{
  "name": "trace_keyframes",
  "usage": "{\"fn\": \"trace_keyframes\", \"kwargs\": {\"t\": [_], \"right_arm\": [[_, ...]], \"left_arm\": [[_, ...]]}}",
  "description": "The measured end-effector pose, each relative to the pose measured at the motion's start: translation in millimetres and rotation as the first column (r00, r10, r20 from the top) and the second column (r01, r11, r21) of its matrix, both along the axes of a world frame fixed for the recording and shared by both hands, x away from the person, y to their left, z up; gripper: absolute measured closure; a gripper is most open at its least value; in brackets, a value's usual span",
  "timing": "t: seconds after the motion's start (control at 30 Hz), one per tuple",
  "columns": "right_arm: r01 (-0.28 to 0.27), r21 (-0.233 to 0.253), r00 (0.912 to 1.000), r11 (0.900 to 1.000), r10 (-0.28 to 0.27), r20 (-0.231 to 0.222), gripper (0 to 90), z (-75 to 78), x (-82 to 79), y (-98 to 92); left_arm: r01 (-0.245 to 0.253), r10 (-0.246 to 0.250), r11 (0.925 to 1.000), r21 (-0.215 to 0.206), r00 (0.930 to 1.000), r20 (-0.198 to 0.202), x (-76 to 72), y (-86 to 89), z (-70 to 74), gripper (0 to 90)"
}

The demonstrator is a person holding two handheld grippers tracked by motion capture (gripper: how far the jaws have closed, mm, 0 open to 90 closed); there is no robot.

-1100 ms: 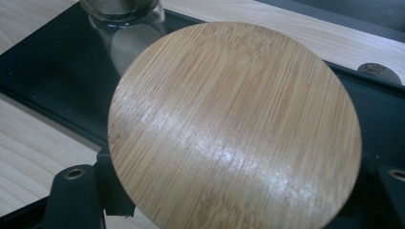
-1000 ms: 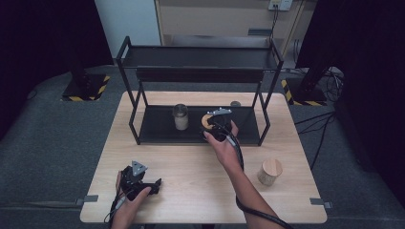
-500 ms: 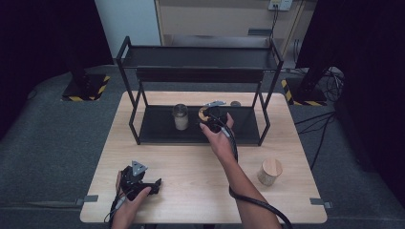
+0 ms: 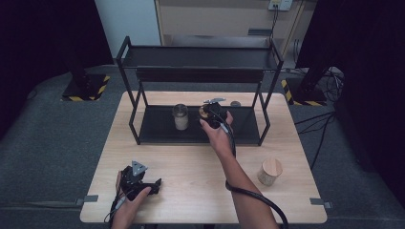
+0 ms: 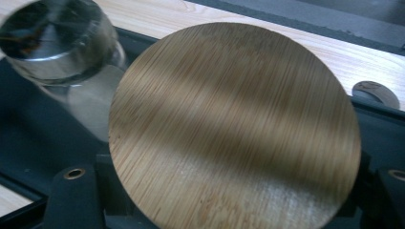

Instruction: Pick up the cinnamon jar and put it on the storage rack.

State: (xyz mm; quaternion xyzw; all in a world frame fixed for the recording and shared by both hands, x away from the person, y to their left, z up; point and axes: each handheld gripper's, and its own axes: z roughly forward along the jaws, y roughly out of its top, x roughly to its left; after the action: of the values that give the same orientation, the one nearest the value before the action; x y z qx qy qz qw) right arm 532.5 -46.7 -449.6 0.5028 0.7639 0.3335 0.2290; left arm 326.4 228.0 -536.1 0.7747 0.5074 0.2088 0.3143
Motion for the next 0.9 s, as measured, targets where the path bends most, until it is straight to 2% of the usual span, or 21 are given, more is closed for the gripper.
{"fn": "trace_keyframes", "kwargs": {"t": [0.2,0.4,0.9], "right_arm": [[-0.003,-0.038,1.0000,0.999,0.003,0.001,25.3,-5.9,2.9,2.7],[-0.003,-0.056,1.0000,0.998,0.003,0.003,25.3,-10.5,6.3,4.2],[0.002,-0.049,0.9999,0.999,-0.003,-0.017,25.3,-19.4,8.0,8.2]], "left_arm": [[0.000,0.000,1.0000,0.000,1.0000,0.000,0.0,0.0,0.0,0.0],[0.000,0.000,1.0000,0.000,1.0000,0.000,0.0,0.0,0.0,0.0],[0.000,0.000,1.0000,0.000,1.0000,0.000,0.0,0.0,0.0,0.0]]}}
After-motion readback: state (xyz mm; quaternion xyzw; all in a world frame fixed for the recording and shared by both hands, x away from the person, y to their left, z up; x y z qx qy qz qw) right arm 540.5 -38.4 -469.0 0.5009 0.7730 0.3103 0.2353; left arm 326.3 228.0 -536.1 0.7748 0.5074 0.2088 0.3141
